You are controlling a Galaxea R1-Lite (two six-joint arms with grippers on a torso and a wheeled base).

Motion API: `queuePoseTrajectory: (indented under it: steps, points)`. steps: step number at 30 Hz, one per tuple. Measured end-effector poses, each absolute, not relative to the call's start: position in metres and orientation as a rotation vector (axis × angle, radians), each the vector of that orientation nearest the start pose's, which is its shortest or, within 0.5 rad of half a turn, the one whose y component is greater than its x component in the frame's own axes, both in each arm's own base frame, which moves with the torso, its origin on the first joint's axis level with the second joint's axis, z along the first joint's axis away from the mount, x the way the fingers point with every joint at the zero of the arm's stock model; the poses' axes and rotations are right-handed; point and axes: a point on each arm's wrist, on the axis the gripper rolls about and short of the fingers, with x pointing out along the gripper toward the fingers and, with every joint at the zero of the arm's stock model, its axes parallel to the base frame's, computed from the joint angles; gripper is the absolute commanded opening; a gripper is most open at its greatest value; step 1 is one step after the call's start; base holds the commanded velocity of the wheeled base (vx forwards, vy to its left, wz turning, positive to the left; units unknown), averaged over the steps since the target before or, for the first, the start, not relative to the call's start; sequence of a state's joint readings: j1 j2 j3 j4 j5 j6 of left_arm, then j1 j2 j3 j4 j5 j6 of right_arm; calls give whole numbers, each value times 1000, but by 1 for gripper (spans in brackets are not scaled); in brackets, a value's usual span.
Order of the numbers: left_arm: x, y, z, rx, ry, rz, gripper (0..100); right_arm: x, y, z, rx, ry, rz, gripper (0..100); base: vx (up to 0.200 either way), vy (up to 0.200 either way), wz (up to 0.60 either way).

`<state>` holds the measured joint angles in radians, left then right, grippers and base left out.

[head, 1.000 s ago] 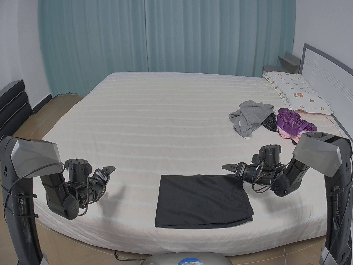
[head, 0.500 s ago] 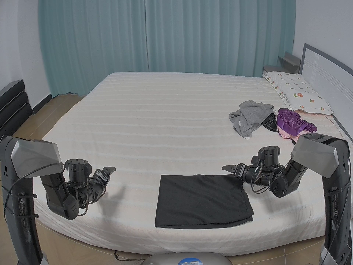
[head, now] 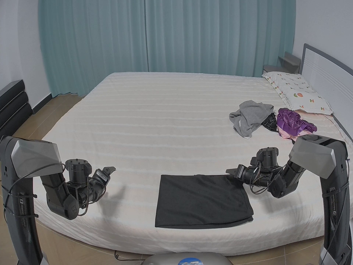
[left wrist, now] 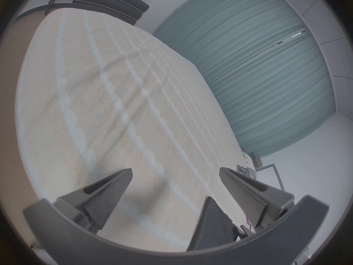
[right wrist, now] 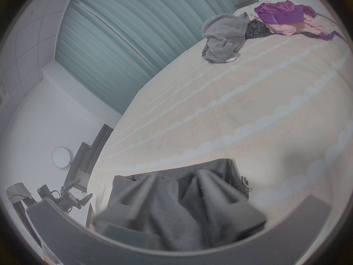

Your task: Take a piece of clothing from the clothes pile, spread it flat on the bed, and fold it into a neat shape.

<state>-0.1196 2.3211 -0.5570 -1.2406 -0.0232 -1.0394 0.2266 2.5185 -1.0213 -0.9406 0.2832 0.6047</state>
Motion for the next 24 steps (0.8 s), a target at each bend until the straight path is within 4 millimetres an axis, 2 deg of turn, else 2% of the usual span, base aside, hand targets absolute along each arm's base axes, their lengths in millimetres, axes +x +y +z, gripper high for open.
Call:
queuePoseTrajectory:
  steps: [9, 23, 24]
  points:
    - [331, -40, -18, -988, 546, 145, 100, 404, 95, -47, 596, 700, 297, 0, 0, 0, 0]
    - [331, -40, -18, -988, 546, 145, 100, 401, 78, -31, 619, 677, 269, 0, 0, 0, 0]
    - [331, -40, -18, -988, 546, 145, 100, 400, 78, -31, 620, 681, 272, 100, 0, 0, 0]
